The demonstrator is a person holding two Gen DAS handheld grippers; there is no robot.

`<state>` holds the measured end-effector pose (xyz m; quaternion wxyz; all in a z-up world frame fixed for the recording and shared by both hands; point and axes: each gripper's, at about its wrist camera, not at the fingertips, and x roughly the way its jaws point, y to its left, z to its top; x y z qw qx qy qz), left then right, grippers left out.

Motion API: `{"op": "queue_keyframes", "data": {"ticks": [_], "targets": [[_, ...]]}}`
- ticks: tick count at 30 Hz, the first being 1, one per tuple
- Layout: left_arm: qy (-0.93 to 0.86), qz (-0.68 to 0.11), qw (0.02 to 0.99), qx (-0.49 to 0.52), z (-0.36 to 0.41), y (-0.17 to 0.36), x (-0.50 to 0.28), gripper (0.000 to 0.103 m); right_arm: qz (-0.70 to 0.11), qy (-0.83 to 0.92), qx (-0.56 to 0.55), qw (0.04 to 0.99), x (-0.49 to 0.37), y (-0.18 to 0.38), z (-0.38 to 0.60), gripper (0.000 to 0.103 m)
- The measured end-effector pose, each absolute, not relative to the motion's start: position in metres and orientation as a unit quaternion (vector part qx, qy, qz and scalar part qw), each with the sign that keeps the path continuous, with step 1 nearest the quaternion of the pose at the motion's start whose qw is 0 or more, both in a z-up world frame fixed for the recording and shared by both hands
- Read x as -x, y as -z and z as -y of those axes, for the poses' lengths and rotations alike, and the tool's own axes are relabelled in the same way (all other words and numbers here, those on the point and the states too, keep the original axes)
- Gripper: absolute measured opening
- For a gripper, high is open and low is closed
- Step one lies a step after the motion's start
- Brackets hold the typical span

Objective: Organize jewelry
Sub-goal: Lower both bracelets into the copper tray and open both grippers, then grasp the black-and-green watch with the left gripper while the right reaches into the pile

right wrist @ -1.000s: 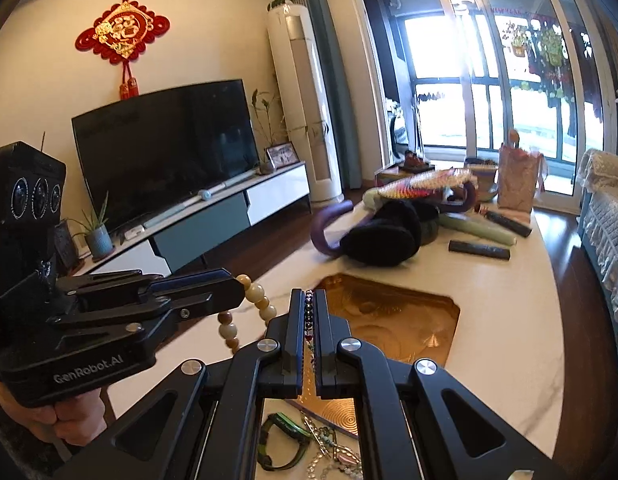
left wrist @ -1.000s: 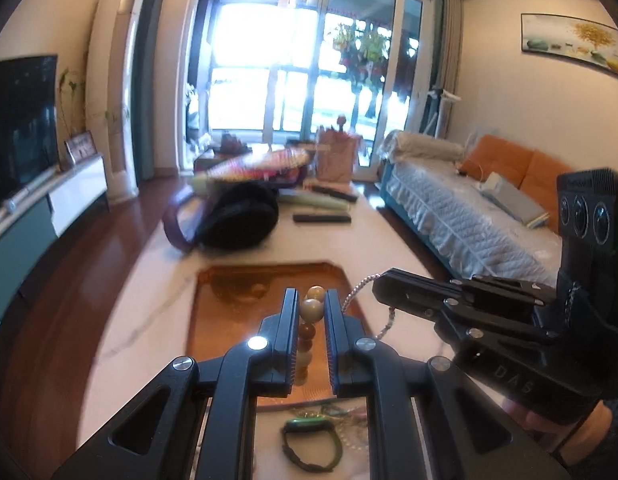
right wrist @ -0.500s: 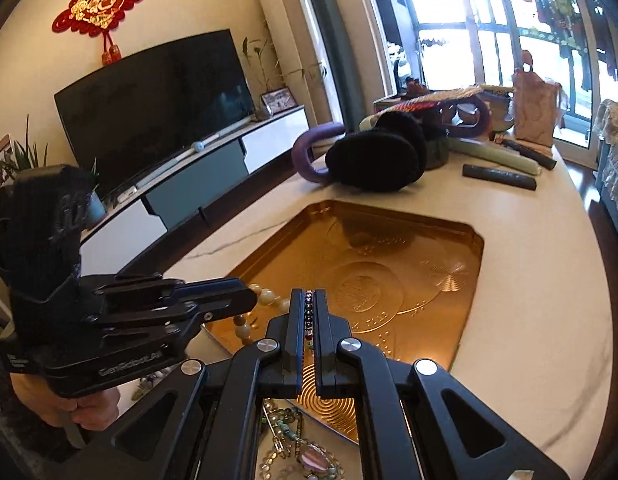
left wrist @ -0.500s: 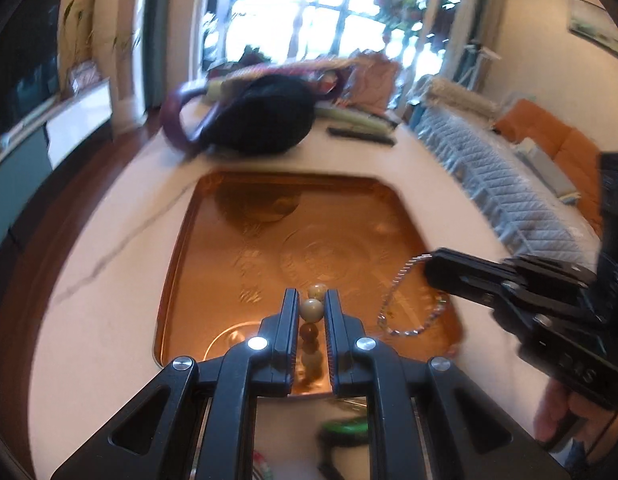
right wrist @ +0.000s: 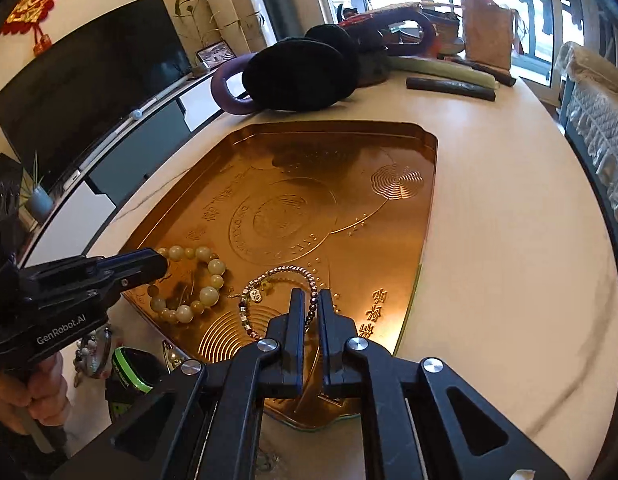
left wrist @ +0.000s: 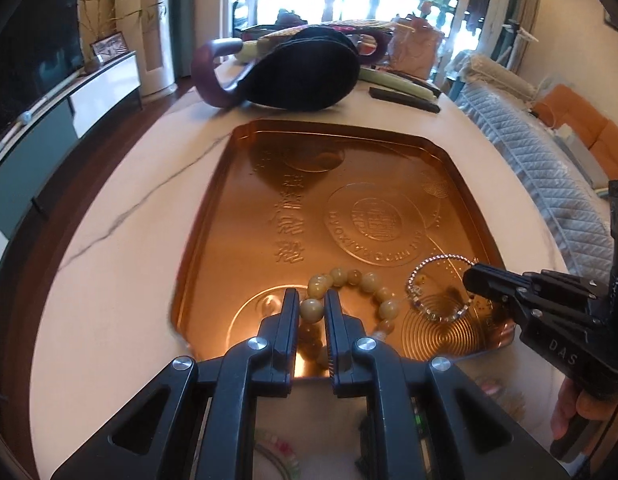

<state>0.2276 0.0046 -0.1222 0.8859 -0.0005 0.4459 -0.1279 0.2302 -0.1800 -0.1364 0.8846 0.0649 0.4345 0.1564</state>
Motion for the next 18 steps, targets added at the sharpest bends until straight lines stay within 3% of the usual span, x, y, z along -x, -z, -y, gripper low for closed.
{"op": "queue_keyframes", "data": {"ticks": [2, 3, 4, 6, 14, 16, 18], "targets": [[0.128, -0.452, 0.883, 0.002, -0.006, 0.12, -0.224, 0.02, -0.43, -0.168, -0.064, 0.885, -0.225, 0.134, 0.176, 0.011], [0.129, -0.455, 0.881, 0.002, -0.006, 0.119, -0.221, 0.031, -0.426, -0.167, -0.062, 0.887, -0.221, 0.131, 0.174, 0.026], [0.126, -0.453, 0.883, -0.002, -0.006, 0.118, -0.217, 0.05, -0.42, -0.163, -0.06, 0.891, -0.218, 0.129, 0.173, 0.056], [0.117, -0.444, 0.888, -0.01, -0.006, 0.115, -0.208, 0.075, -0.401, -0.155, -0.054, 0.901, -0.211, 0.122, 0.17, 0.092], [0.119, -0.452, 0.884, -0.027, -0.002, 0.105, -0.181, 0.085, -0.364, -0.129, -0.083, 0.919, -0.192, 0.099, 0.174, 0.092], [0.131, -0.442, 0.887, -0.02, 0.0, 0.099, -0.173, 0.101, -0.34, -0.14, -0.089, 0.926, -0.181, 0.095, 0.179, 0.092], [0.145, -0.427, 0.892, -0.037, 0.007, 0.093, -0.16, 0.103, -0.336, -0.141, -0.067, 0.929, -0.174, 0.09, 0.177, 0.092]]}}
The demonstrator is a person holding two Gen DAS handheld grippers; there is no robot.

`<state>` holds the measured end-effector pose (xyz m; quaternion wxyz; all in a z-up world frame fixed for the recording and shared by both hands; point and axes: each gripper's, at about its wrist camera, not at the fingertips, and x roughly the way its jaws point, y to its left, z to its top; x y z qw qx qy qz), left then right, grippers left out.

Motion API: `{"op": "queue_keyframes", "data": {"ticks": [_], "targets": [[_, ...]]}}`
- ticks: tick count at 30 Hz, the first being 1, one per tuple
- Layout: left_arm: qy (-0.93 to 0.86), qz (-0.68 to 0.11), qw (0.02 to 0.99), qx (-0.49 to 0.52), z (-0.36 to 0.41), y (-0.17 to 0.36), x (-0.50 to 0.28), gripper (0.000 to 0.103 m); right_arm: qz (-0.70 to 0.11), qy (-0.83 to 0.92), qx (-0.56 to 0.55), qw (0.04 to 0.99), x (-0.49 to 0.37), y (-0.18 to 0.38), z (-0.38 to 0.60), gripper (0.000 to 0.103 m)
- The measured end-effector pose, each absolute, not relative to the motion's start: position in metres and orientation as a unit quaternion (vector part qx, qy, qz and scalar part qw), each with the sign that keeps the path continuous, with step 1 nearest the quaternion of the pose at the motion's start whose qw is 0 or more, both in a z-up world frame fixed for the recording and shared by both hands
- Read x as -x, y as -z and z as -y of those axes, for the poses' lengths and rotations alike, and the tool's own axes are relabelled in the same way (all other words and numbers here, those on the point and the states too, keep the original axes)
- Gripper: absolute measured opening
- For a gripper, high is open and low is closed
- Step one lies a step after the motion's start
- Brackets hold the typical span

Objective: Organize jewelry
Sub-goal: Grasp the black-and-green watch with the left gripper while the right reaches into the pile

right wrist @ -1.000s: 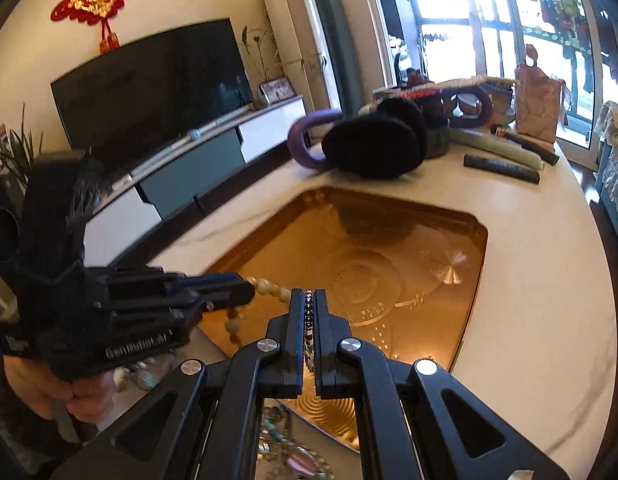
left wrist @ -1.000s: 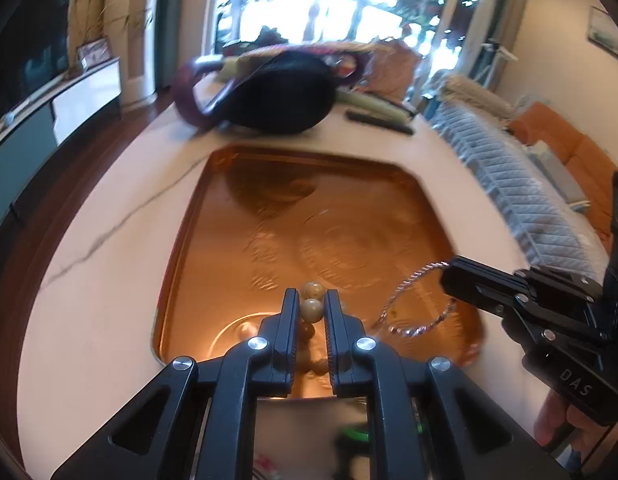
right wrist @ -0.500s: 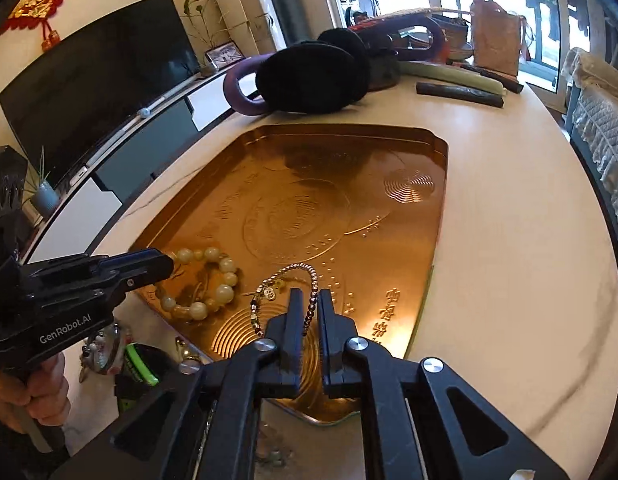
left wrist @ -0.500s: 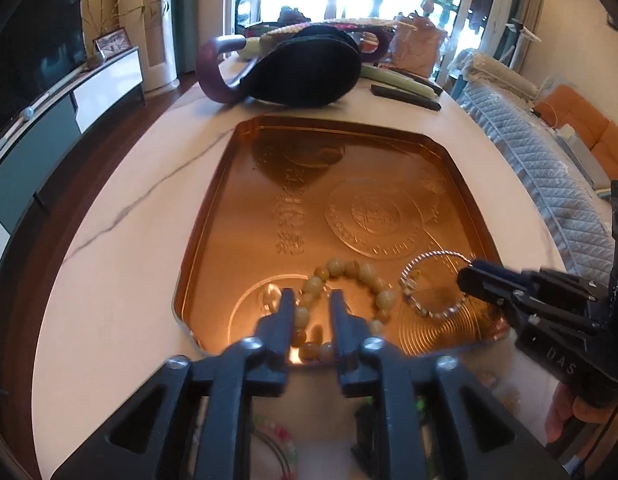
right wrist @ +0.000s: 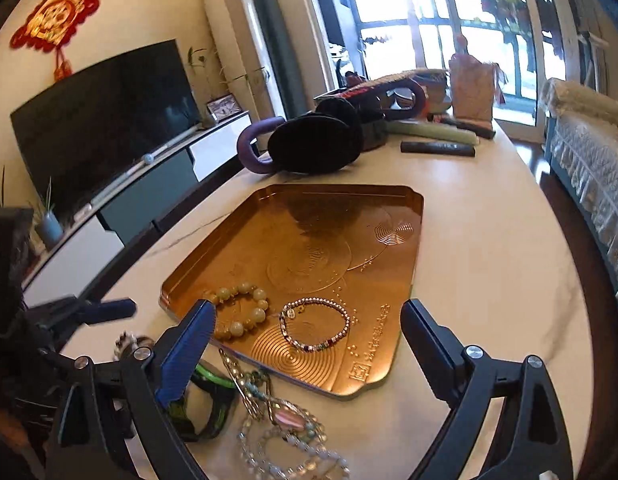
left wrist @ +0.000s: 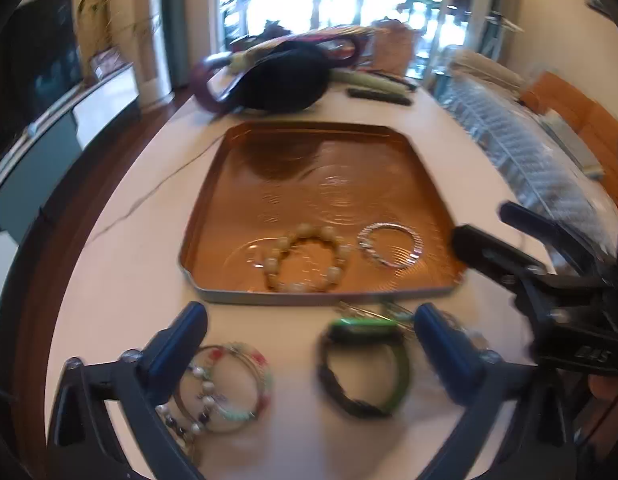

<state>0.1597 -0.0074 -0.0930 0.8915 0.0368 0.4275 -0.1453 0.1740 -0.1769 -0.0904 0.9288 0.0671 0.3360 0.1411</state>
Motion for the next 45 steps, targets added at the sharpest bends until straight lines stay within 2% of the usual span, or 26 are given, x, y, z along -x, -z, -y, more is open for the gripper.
{"op": "queue_keyframes", "data": {"ticks": [3, 7, 12, 17, 18, 20, 22, 29, 31, 33, 34, 35, 40, 43, 45], "targets": [[0.139, -0.401, 0.901, -0.088, 0.019, 0.09, -0.138, 0.103, -0.331, -0.15, -0.055, 0.93, -0.163, 0.083, 0.176, 0.092], [0.142, -0.414, 0.897, -0.064, 0.012, 0.099, -0.119, 0.103, -0.333, -0.156, -0.05, 0.929, -0.152, 0.079, 0.177, 0.092], [0.18, -0.409, 0.894, -0.031, 0.0, 0.1, -0.106, 0.103, -0.37, -0.148, -0.039, 0.916, -0.138, 0.09, 0.182, 0.095], [0.191, -0.422, 0.886, -0.036, 0.003, 0.107, -0.11, 0.102, -0.438, -0.152, -0.049, 0.885, -0.113, 0.125, 0.191, 0.093], [0.191, -0.426, 0.884, -0.035, 0.003, 0.11, -0.113, 0.101, -0.444, -0.157, -0.059, 0.88, -0.108, 0.131, 0.193, 0.089], [0.189, -0.432, 0.881, -0.034, 0.004, 0.116, -0.121, 0.092, -0.446, -0.17, -0.068, 0.876, -0.101, 0.132, 0.192, 0.08], [0.185, -0.437, 0.88, -0.034, 0.006, 0.122, -0.128, 0.079, -0.437, -0.176, -0.047, 0.881, -0.101, 0.126, 0.183, 0.069], [0.202, -0.436, 0.877, -0.024, 0.015, 0.133, -0.14, 0.078, -0.422, -0.189, -0.042, 0.886, -0.117, 0.123, 0.169, 0.04], [0.203, -0.441, 0.874, -0.015, 0.013, 0.133, -0.141, 0.077, -0.419, -0.19, -0.043, 0.887, -0.123, 0.124, 0.167, 0.027], [0.21, -0.45, 0.868, 0.004, 0.007, 0.133, -0.143, 0.072, -0.414, -0.194, -0.046, 0.888, -0.13, 0.123, 0.166, 0.024], [0.219, -0.454, 0.864, 0.016, 0.004, 0.133, -0.144, 0.061, -0.411, -0.195, -0.044, 0.89, -0.133, 0.122, 0.165, 0.024], [0.228, -0.456, 0.86, 0.026, 0.003, 0.131, -0.145, 0.056, -0.408, -0.197, -0.04, 0.89, -0.135, 0.122, 0.163, 0.024], [0.213, -0.455, 0.864, 0.02, 0.003, 0.128, -0.143, 0.05, -0.398, -0.225, -0.012, 0.889, -0.143, 0.123, 0.145, 0.018], [0.212, -0.454, 0.866, 0.013, 0.005, 0.127, -0.14, 0.049, -0.396, -0.232, 0.009, 0.888, -0.144, 0.124, 0.136, 0.01], [0.211, -0.454, 0.865, 0.012, 0.006, 0.128, -0.14, 0.048, -0.398, -0.235, 0.015, 0.887, -0.145, 0.126, 0.133, 0.01]]}}
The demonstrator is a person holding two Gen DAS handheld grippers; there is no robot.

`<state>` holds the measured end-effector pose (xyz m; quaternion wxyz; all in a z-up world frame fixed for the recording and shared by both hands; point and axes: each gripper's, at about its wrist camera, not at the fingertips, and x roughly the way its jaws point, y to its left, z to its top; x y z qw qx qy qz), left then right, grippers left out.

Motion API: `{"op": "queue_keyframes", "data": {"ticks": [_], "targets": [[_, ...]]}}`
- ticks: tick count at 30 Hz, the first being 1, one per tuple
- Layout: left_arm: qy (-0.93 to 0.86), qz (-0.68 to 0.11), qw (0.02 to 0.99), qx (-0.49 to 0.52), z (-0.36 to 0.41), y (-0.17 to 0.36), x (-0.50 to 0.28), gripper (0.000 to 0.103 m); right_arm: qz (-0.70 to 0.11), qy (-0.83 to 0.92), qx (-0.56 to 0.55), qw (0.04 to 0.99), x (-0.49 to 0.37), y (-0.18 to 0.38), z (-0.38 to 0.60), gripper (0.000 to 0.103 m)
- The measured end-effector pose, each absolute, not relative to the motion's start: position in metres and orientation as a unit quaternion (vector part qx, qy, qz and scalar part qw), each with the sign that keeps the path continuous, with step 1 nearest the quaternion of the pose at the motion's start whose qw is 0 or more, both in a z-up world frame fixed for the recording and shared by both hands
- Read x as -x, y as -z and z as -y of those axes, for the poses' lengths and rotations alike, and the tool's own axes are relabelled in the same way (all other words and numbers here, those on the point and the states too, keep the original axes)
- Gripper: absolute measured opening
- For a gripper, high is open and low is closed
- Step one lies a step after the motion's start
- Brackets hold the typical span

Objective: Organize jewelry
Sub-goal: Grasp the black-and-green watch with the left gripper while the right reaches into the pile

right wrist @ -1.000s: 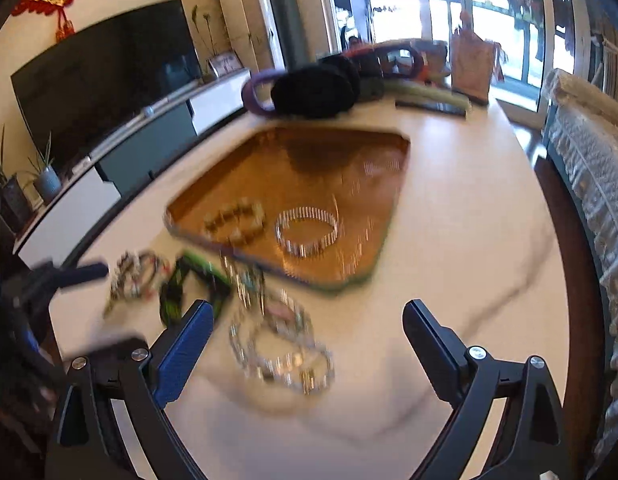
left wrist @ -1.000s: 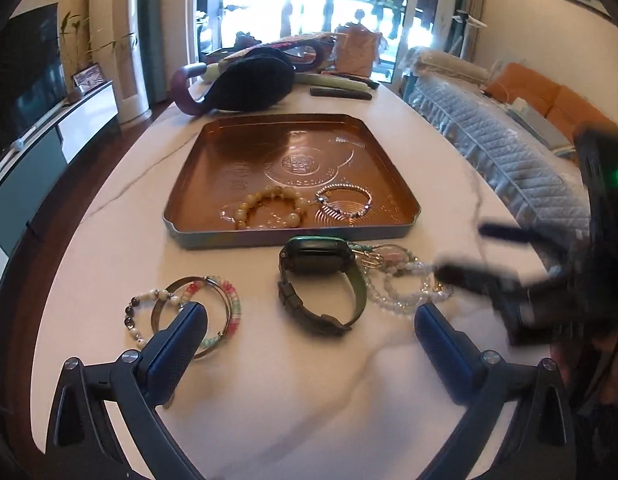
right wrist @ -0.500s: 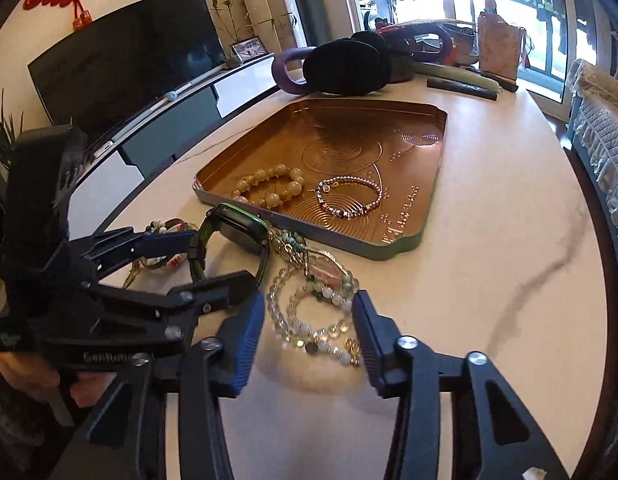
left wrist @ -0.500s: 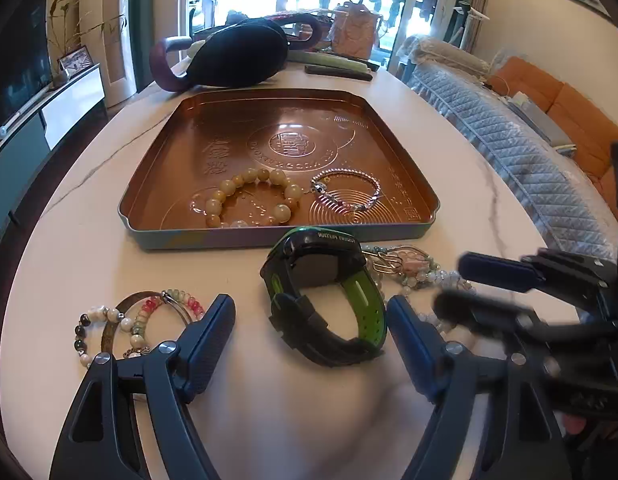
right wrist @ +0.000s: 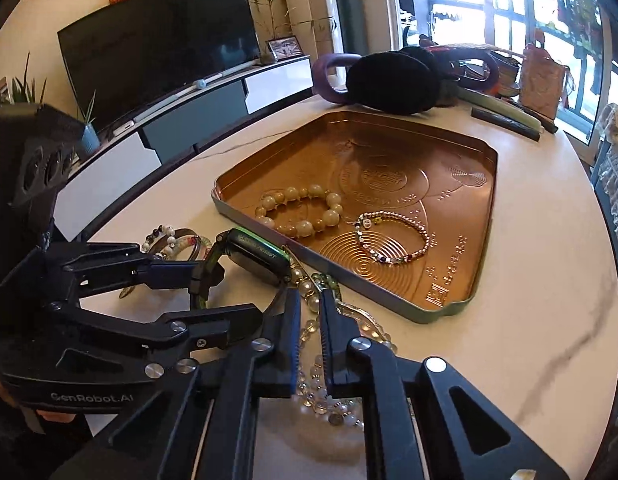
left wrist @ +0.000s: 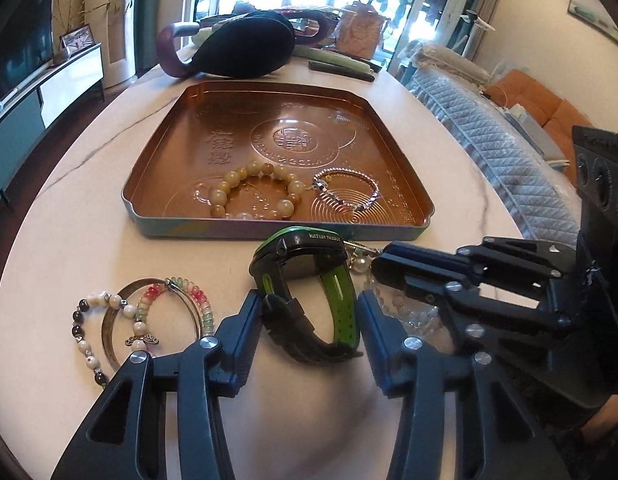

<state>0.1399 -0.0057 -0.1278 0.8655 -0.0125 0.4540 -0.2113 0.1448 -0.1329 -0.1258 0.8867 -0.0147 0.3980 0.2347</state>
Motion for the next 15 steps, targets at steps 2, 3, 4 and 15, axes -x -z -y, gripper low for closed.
{"op": "queue_keyframes", "data": {"ticks": [2, 3, 4, 15], "targets": [[0.211, -0.452, 0.867, 0.01, 0.006, 0.127, -0.139, 0.047, -0.416, -0.235, 0.025, 0.878, -0.148, 0.134, 0.131, 0.006], [0.21, -0.452, 0.867, 0.009, 0.007, 0.127, -0.139, 0.043, -0.418, -0.236, 0.026, 0.877, -0.149, 0.136, 0.13, 0.006], [0.203, -0.448, 0.871, 0.005, 0.007, 0.125, -0.138, 0.026, -0.417, -0.235, 0.029, 0.877, -0.148, 0.137, 0.129, 0.005], [0.202, -0.449, 0.87, 0.001, 0.003, 0.121, -0.135, 0.016, -0.401, -0.226, 0.012, 0.888, -0.14, 0.122, 0.139, 0.002]]}}
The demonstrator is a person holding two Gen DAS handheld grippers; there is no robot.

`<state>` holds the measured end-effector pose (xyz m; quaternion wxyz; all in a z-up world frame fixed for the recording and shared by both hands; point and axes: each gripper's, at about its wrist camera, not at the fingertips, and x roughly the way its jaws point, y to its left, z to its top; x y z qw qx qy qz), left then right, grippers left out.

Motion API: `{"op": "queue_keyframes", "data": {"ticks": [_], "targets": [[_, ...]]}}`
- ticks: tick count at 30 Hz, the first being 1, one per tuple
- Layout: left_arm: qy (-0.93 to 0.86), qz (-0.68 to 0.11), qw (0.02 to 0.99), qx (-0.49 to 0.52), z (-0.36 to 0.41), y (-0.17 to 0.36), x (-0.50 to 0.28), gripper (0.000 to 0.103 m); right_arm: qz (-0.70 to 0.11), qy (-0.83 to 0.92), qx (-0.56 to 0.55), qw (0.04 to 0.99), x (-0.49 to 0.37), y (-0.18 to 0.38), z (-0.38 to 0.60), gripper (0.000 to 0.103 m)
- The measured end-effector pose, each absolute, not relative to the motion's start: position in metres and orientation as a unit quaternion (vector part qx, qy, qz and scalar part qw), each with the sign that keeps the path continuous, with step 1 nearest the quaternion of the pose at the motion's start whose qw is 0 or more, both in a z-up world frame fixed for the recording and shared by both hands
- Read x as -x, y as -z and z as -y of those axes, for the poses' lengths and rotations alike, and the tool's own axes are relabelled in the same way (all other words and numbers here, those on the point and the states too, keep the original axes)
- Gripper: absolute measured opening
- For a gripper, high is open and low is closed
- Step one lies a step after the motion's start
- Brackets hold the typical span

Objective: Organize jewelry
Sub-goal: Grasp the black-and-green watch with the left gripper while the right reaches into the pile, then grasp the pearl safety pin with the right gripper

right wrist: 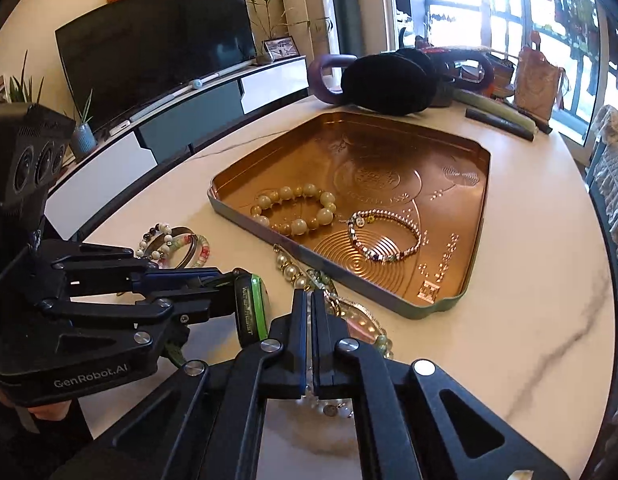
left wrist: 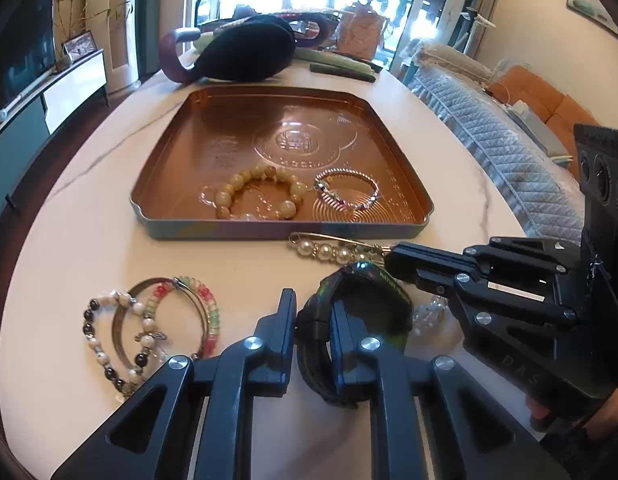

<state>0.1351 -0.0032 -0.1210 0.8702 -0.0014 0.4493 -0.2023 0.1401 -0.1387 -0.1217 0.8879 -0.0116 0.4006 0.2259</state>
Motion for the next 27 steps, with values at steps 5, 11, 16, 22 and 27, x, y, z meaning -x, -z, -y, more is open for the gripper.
{"op": "queue_keyframes", "data": {"ticks": [5, 11, 16, 22, 27], "targets": [[0.184, -0.438, 0.88, 0.005, -0.009, 0.113, -0.135, 0.016, -0.39, -0.208, 0.027, 0.897, -0.141, 0.118, 0.143, 0.007], [0.169, -0.442, 0.881, 0.009, -0.015, 0.117, -0.139, 0.016, -0.401, -0.213, 0.04, 0.89, -0.146, 0.128, 0.135, 0.019], [0.174, -0.446, 0.878, 0.0, -0.008, 0.119, -0.138, 0.016, -0.406, -0.216, 0.039, 0.887, -0.149, 0.132, 0.134, 0.018], [0.173, -0.446, 0.878, 0.002, -0.007, 0.119, -0.141, 0.017, -0.409, -0.199, 0.039, 0.89, -0.152, 0.132, 0.139, 0.011], [0.169, -0.451, 0.876, 0.006, -0.01, 0.121, -0.141, 0.017, -0.414, -0.2, 0.044, 0.887, -0.156, 0.135, 0.138, 0.019]]}}
